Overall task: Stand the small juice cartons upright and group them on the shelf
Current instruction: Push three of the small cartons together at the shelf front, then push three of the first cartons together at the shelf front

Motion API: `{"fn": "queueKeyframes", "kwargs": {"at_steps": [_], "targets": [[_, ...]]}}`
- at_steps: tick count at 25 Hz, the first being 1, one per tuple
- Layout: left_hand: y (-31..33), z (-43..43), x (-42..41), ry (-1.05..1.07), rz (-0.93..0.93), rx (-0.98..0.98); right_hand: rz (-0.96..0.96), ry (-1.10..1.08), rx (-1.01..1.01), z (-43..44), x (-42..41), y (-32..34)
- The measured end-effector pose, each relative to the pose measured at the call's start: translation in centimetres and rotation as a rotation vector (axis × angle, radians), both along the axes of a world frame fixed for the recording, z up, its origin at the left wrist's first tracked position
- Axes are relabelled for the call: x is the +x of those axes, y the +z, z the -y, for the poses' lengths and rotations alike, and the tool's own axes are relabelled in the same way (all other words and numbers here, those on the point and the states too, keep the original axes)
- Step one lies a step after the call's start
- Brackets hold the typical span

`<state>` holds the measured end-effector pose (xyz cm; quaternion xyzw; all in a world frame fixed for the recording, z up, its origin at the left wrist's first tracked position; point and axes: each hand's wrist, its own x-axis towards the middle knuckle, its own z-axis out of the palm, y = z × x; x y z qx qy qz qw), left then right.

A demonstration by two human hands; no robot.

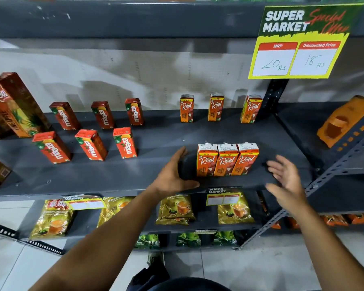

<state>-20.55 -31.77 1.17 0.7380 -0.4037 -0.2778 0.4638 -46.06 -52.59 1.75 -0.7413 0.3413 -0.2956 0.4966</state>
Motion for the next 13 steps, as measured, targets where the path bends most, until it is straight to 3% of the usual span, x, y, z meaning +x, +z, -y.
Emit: {"fn": "queueKeyframes", "kwargs": {"at_steps": [3, 6, 9, 13], "targets": [[-0.3, -5.0, -0.5, 0.154, -0.050, -0.234, -0.032, -0.041, -0.083, -4.0, -1.7, -1.7], [-0.5, -10.8, 0.3, 0.407, 0.046, -0.465, -0.152, 0.340, -0.212, -8.7, 0.9, -1.8], [0.5, -16.1, 5.0, 0.661, 0.134, -0.579, -0.147, 0.599, -0.291, -12.5, 6.0, -1.1], [2.5, -21.3, 13.9, 0.793, 0.123, -0.588, -0.078, 0.672, -0.220, -16.1, 14.7, 1.3]]}}
